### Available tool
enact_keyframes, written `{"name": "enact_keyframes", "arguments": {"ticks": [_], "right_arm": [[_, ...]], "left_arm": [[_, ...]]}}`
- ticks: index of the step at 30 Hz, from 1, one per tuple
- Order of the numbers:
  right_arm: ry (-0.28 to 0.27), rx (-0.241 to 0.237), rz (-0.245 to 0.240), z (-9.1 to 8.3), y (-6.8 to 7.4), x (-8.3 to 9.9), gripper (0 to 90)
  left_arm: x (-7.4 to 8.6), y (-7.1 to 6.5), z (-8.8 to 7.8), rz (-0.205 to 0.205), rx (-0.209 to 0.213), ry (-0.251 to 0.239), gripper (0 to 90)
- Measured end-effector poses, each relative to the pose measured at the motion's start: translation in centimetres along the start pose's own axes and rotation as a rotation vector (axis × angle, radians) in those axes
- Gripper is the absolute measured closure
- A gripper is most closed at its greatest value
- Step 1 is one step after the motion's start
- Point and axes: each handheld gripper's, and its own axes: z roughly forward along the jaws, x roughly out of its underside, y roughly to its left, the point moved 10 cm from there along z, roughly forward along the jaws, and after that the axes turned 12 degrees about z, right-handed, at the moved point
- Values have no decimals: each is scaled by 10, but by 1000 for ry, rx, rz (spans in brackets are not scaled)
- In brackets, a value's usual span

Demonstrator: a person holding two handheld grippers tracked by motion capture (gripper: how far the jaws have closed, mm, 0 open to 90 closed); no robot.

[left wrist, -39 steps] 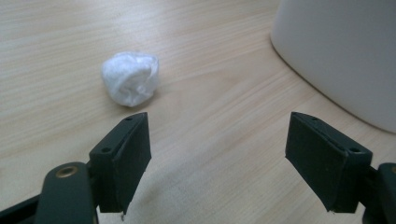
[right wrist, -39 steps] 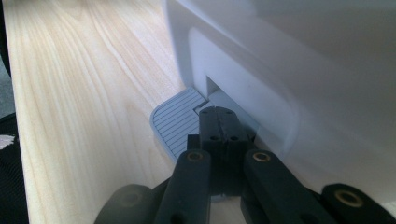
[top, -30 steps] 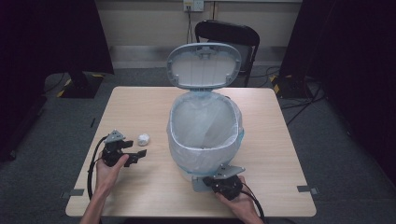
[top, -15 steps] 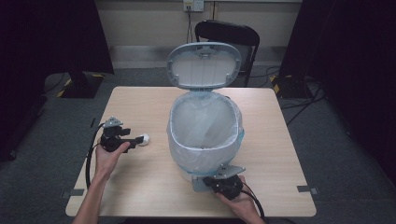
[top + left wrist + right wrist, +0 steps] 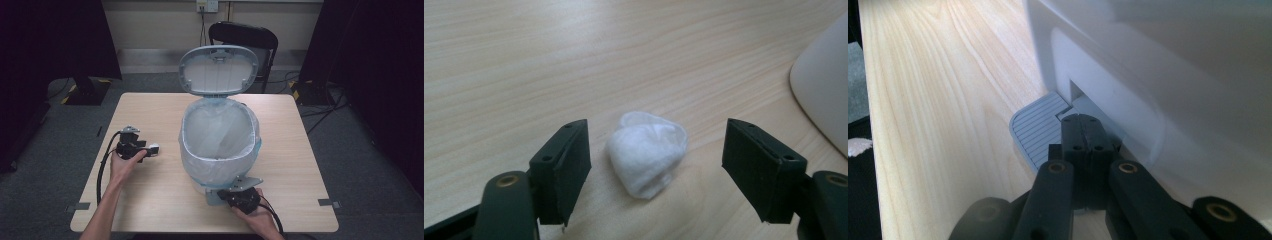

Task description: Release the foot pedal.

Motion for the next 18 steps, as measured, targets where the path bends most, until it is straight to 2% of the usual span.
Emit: {"name": "enact_keyframes", "arguments": {"ticks": [4, 5, 6, 7, 8, 9, 10, 11, 13, 14, 16, 18], "right_arm": [[2, -1, -1, 0, 0, 0, 900], [2, -2, 0, 0, 0, 0, 900], [2, -2, 0, 0, 0, 0, 900], [1, -3, 3, 0, 0, 0, 900], [1, -4, 2, 0, 0, 0, 900], [1, -3, 2, 0, -1, 0, 900], [2, -3, 2, 0, 0, 0, 900], [2, -3, 2, 0, 0, 0, 900], [1, -4, 2, 0, -1, 0, 900], [1, -3, 3, 0, 0, 0, 900], [1, -2, 4, 0, 0, 0, 900], [0, -1, 4, 0, 0, 0, 900]], "left_arm": [[2, -1, 7, -21, 20, 9, 314], [7, 1, 10, -25, -20, 55, 344], [7, 1, 10, -25, -20, 55, 363], [8, 1, 12, -35, -17, 51, 364], [9, -1, 13, -44, 9, 52, 375], [9, -1, 14, -28, -7, 61, 427], [9, -1, 14, -28, -7, 61, 466], [12, -1, 14, -8, -27, 91, 466], [12, -2, 15, 25, -47, 105, 616], [12, -1, 15, 30, -51, 114, 643], [12, -1, 15, 28, -52, 110, 679], [12, -1, 15, -2, -41, 95, 698]]}}
